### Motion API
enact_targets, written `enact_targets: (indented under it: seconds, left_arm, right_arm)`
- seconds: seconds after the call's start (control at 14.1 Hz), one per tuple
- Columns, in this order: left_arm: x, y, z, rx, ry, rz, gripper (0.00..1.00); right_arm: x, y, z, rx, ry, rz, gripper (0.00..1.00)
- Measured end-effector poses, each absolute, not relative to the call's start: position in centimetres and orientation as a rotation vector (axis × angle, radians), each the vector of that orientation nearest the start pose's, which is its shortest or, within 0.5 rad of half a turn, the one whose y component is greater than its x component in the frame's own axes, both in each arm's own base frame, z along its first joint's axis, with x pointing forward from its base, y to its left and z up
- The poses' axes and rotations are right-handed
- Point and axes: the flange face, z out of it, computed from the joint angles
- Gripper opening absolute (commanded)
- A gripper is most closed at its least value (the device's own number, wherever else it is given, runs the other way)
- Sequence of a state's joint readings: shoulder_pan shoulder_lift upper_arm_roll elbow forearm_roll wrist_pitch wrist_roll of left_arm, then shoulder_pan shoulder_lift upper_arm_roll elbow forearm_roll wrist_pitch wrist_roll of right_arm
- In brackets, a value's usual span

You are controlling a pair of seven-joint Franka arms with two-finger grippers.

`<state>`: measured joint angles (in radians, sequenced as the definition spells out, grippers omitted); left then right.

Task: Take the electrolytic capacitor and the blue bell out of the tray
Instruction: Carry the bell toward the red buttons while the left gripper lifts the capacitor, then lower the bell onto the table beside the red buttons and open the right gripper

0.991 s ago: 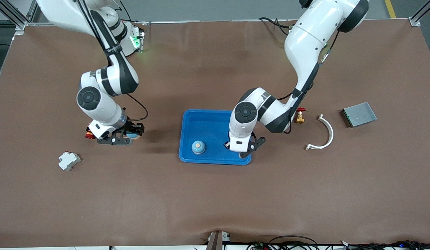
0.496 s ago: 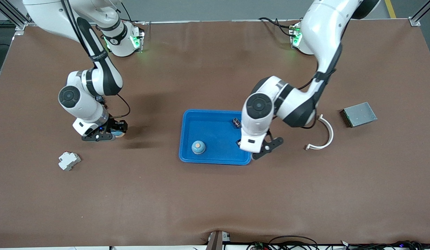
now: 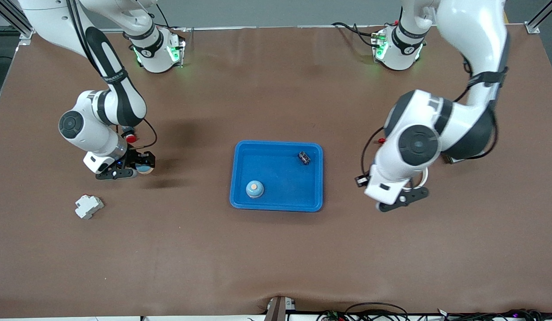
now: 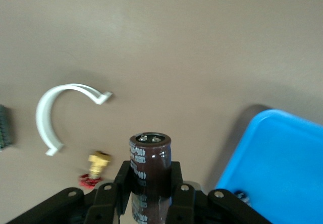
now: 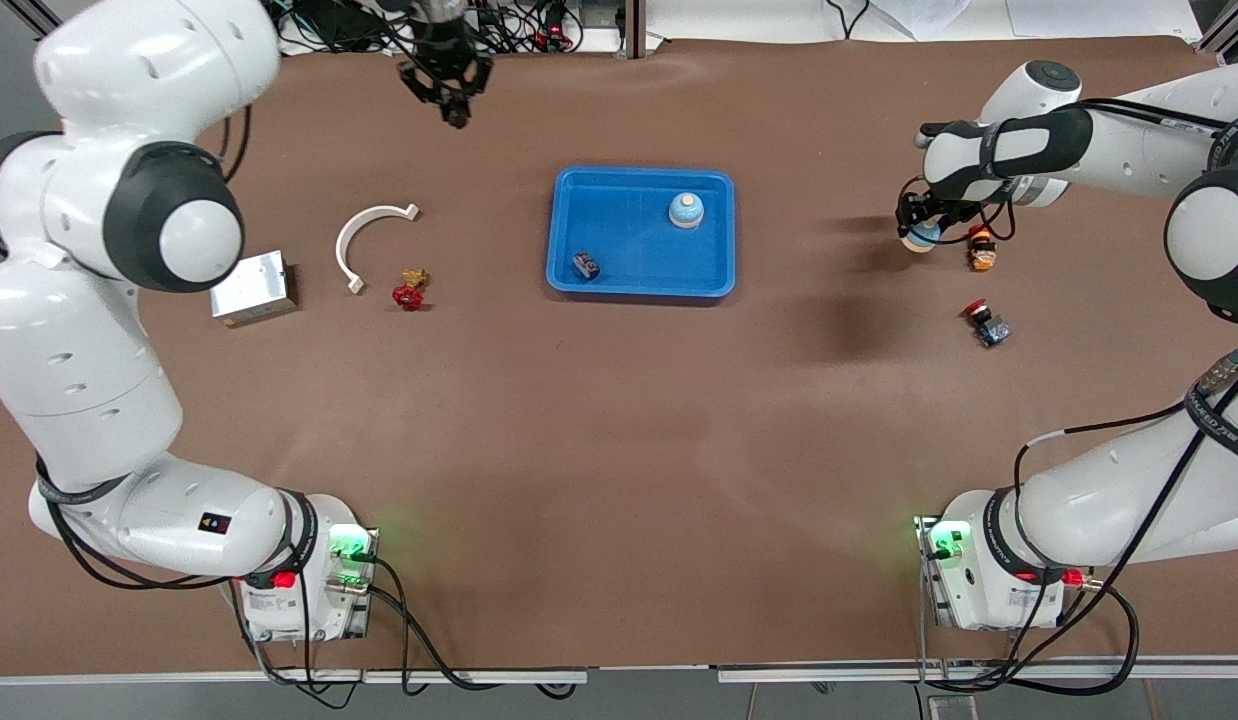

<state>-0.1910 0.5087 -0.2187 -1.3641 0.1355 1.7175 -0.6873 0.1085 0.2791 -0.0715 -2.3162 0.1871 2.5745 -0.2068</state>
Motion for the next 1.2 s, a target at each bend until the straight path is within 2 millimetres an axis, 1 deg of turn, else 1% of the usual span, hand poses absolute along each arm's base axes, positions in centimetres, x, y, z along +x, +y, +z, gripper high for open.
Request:
enact_targets:
  seconds: [0.21,0.35,0.42,0.57,0.71,0.78,0.85,0.99,1.06,1.13,1.2]
  left_arm:
    - [65.2,-18.3,44.0,-3.031,-0.278,0.202,0.0]
    - [65.7,-15.2,44.3,-3.044,-0.184,0.221,0.0]
    - [65.9,-13.5,44.2,-3.05,-0.132,0.233,0.0]
    - [66.2,-9.5,43.9,-3.06,-0.034,0.261,0.0]
    - [66.6,-5.5,43.6,-3.074,0.057,0.273,0.0]
    - [66.8,-3.9,43.3,-3.081,0.092,0.269,0.0]
    - [66.9,-2.7,42.8,-3.087,0.119,0.258,0.0]
    - [67.0,-1.2,41.2,-3.096,0.167,0.22,0.0]
    - [67.0,-0.7,40.2,-3.099,0.188,0.203,0.0]
    - [67.0,-0.1,39.1,-3.103,0.202,0.186,0.0]
    - [66.9,0.2,38.1,-3.106,0.209,0.165,0.0]
  right_arm:
    - [52.1,0.8,20.8,-3.064,-0.134,0.008,0.0]
    - [52.1,0.8,19.9,-3.071,-0.134,-0.008,0.0]
    - [52.1,0.8,19.5,-3.074,-0.134,-0.014,0.0]
    - [52.1,0.8,18.7,-3.078,-0.134,-0.017,0.0]
    - [52.0,0.8,18.2,-3.08,-0.136,-0.016,0.0]
    - [52.0,0.9,18.0,-3.08,-0.137,-0.014,0.0]
    - [52.0,0.9,17.9,-3.08,-0.139,-0.013,0.0]
    - [52.1,0.9,17.8,-3.082,-0.139,-0.029,0.01]
    - [52.1,0.9,17.7,-3.084,-0.139,-0.034,0.38]
    - [52.1,0.9,17.6,-3.085,-0.139,-0.037,0.99]
    - [52.1,0.9,17.6,-3.085,-0.139,-0.039,1.0]
